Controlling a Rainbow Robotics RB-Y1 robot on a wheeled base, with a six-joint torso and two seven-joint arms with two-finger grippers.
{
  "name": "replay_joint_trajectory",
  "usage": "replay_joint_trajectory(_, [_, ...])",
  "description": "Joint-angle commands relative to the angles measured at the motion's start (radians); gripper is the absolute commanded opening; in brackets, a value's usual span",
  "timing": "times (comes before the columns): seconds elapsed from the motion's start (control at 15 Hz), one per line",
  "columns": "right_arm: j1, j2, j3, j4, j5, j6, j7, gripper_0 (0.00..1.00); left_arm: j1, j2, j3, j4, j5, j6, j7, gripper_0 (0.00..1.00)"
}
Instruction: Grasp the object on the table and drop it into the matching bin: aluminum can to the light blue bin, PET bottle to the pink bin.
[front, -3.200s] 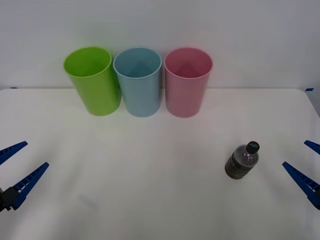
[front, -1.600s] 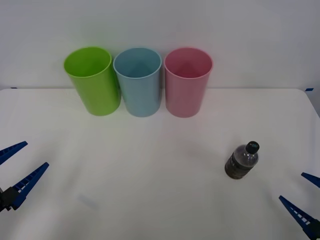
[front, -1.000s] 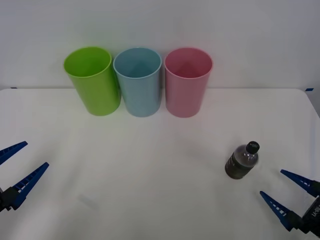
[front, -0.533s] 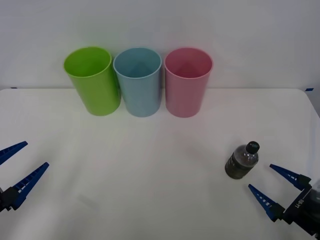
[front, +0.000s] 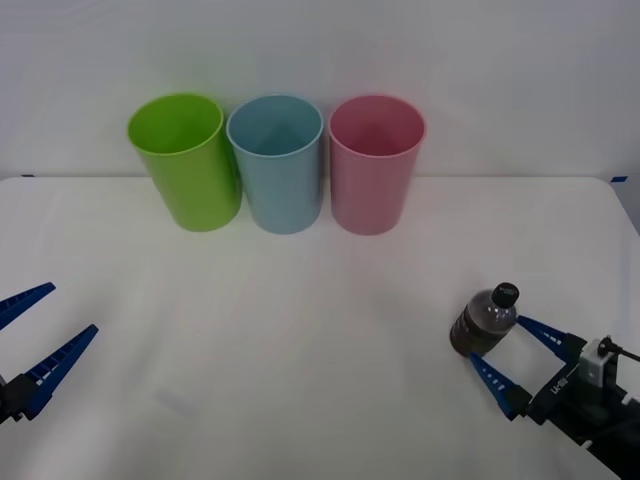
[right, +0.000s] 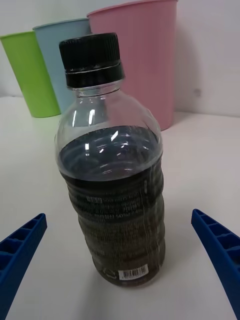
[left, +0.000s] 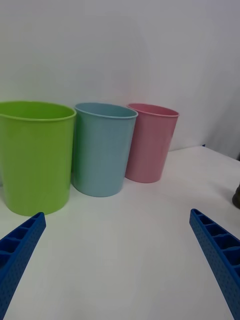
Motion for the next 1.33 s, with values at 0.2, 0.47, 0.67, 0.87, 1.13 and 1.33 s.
replay_joint_trajectory(0.2, [-0.044,0.018,0.051,0.0,0.0,0.068,0.009,1.0,0.0,0.0,0.0,0.0,0.0,0.0,0.0,1.0])
replay_joint_trajectory(0.47, [-0.075,0.033,0.083,-0.002,0.0,0.129,0.017,1.0,0.0,0.0,0.0,0.0,0.0,0.0,0.0,1.0])
replay_joint_trajectory(0.67, [-0.082,0.038,0.091,-0.002,0.0,0.141,0.021,1.0,0.0,0.0,0.0,0.0,0.0,0.0,0.0,1.0])
replay_joint_trajectory(0.87, [-0.084,0.038,0.091,0.0,0.0,0.141,0.023,1.0,0.0,0.0,0.0,0.0,0.0,0.0,0.0,1.0])
replay_joint_trajectory(1.13, [-0.084,0.038,0.091,0.0,0.001,0.141,0.031,0.34,0.0,0.0,0.0,0.0,0.0,0.0,0.0,1.0])
replay_joint_trajectory(1.33, [-0.084,0.038,0.091,-0.002,0.001,0.14,0.04,0.0,0.0,0.0,0.0,0.0,0.0,0.0,0.0,1.0])
